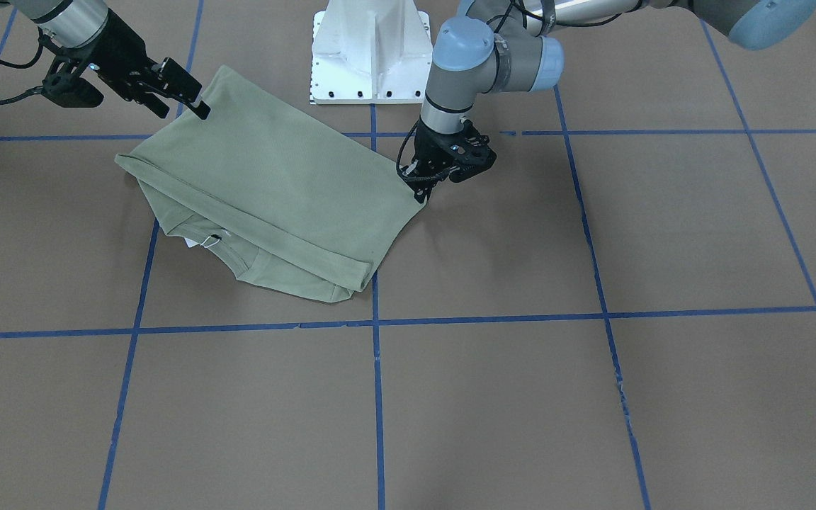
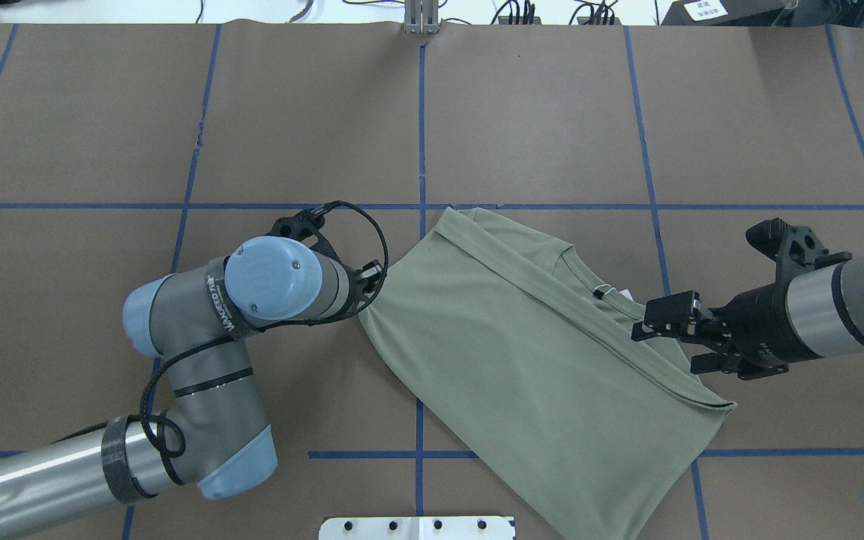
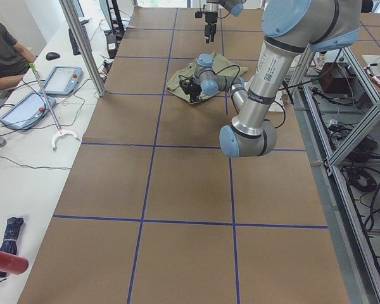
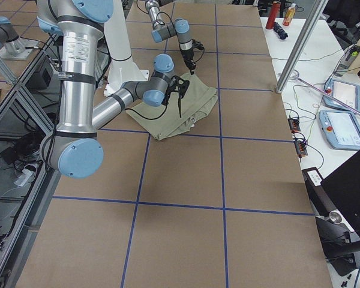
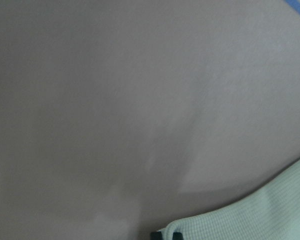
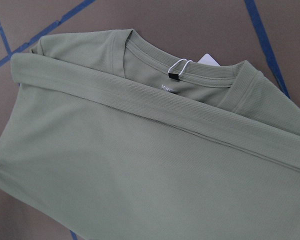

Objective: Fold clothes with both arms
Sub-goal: 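Turn the shirt lengthwise with both grippers, then release it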

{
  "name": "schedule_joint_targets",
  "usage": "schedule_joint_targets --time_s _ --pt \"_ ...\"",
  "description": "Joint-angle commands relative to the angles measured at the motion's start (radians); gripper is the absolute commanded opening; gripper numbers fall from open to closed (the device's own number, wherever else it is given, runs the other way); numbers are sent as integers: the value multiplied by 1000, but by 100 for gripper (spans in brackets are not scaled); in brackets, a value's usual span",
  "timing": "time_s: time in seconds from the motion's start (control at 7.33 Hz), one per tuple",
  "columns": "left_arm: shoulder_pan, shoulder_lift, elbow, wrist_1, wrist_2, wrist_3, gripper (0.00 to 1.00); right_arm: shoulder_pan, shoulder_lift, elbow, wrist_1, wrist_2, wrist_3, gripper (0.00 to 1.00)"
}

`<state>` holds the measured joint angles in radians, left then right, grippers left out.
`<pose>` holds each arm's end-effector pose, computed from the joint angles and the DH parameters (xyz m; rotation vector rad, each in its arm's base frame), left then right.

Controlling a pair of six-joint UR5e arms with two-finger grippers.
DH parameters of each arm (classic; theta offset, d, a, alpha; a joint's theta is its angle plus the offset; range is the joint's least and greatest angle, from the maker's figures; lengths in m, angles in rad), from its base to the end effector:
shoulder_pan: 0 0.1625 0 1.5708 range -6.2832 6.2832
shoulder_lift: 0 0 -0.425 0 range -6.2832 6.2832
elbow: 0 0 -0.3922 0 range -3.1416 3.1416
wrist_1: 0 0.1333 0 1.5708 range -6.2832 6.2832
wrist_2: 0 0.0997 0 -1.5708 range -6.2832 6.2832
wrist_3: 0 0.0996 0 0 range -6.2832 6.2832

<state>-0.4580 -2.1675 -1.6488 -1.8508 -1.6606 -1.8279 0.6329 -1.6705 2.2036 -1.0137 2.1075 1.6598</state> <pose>0.5582 -0.4138 0.2450 0.0135 0.9744 -0.6160 -0.2879 -0.3133 0.3372 -0.1791 -1.1552 0.3462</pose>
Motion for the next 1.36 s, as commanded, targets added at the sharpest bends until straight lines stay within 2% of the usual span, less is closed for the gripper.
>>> schedule_joint_targets --time_s 0.0,0.27,0.41,0.55,0.82,1.09,1.23 --pt "-108 -37 110 -43 1 134 0 1 1 -13 1 -11 0 100" --pt "-197 -49 231 -150 2 250 0 1 32 -31 1 -14 1 100" --pt "-256 -107 333 -231 2 309 0 -1 47 -38 1 -15 2 100" --pt "-266 -158 418 -302 4 323 0 -1 63 -48 1 -15 2 100" --pt "-266 -323 611 -368 56 328 0 -1 63 -53 1 -15 0 100" --pt "-263 -425 833 -586 123 328 0 1 70 -53 1 -17 2 100" --pt "-264 -426 842 -588 128 328 0 -1 75 -53 1 -17 2 100"
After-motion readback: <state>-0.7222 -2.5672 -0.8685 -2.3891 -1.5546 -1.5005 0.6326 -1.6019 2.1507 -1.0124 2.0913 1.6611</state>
